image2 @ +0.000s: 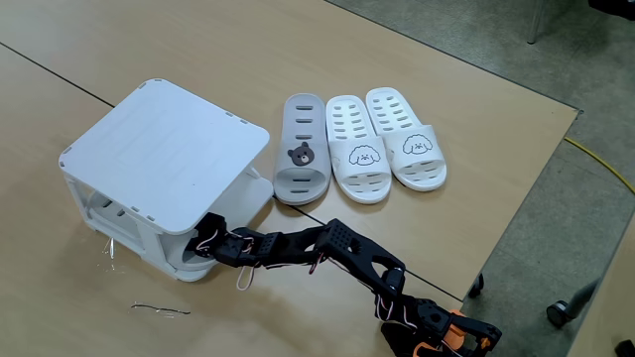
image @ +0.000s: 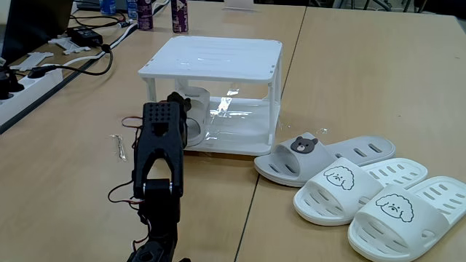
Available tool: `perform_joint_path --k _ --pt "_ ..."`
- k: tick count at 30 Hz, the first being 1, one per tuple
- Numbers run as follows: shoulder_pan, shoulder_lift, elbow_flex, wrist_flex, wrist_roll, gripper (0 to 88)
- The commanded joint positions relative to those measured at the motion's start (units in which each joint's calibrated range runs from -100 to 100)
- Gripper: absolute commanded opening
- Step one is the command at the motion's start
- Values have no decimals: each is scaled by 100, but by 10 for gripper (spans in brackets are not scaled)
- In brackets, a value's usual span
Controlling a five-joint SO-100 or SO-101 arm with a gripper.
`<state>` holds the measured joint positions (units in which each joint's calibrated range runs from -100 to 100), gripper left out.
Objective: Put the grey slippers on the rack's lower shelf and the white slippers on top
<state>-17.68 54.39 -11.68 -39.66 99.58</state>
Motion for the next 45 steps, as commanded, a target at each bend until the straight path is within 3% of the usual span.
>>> perform_joint_path --k 1,7,15,17,20,21,25,30,34,37,45 --pt "0 -1565 992 -55 42 320" --pt "0 -2608 2463 -72 42 320" --pt "0 -4602 5548 -1332 42 313" --pt "0 -5334 6459 -1617 42 233" --pt "8 -6049 7848 -1979 42 16" --pt "16 -6049 8209 -2264 42 7" --pt "378 -5755 9328 -2894 42 41" --pt "1587 -4981 9454 -3549 42 42" --pt "2483 -4442 8868 -3610 42 43" --pt "2886 -3988 8263 -3610 42 107" --pt "3215 -3071 6757 -3610 42 224"
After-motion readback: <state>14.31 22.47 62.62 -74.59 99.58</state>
